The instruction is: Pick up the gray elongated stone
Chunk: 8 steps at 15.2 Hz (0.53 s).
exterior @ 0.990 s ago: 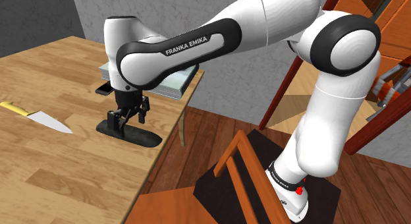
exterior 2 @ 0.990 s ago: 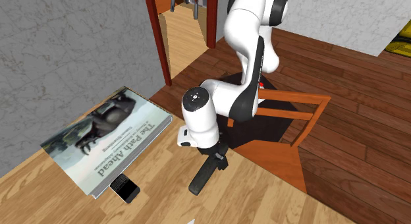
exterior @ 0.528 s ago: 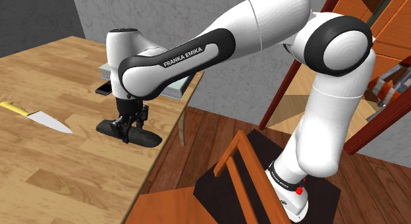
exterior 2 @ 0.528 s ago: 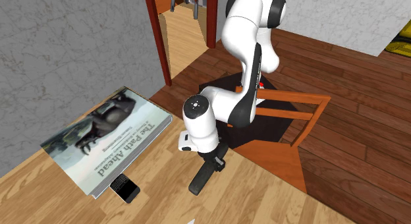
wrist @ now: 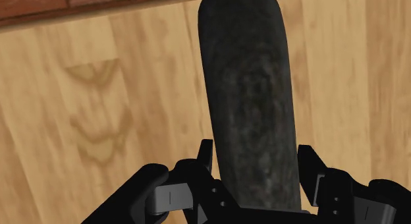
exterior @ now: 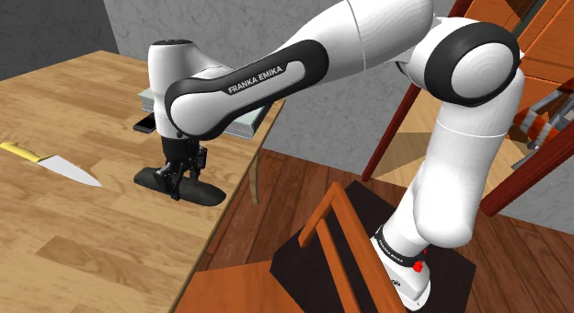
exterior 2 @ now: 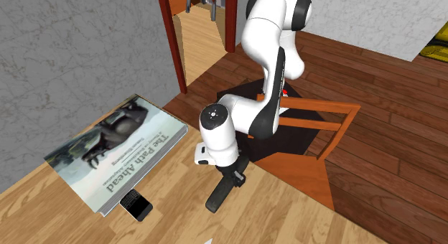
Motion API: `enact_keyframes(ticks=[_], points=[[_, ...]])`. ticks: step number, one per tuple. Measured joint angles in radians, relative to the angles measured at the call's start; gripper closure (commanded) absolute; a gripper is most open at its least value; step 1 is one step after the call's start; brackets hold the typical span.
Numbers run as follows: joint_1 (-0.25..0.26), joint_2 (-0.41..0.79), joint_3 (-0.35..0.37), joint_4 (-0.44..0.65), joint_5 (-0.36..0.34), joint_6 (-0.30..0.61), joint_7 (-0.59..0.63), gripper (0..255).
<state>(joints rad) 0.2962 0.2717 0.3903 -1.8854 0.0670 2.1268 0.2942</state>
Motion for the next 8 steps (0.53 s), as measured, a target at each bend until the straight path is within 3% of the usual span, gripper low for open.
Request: enact_keyframes(ticks=[8], points=[[-0.004,-0.030,0.003,0.041,0.010,-0.070,0.002,255]])
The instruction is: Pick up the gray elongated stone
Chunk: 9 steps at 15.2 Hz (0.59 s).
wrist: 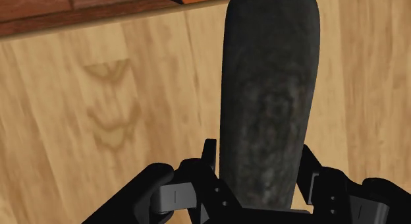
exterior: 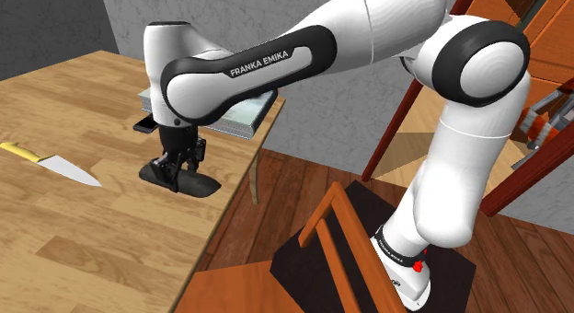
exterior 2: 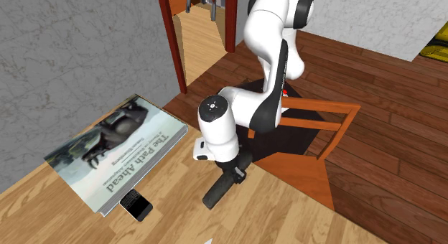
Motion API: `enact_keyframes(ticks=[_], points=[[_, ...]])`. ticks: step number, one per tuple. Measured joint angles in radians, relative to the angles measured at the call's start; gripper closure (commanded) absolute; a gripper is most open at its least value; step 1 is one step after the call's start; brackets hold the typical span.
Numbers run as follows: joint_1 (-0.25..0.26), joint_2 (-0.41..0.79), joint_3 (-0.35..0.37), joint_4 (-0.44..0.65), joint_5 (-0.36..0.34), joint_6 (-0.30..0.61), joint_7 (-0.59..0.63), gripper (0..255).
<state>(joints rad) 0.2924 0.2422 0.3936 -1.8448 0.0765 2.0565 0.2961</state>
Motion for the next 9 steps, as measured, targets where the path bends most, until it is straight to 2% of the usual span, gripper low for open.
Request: enact_keyframes(ticks=[9], points=[[-0.005,-0.035,0.002,0.074,0.010,-0.107,0.004,255]])
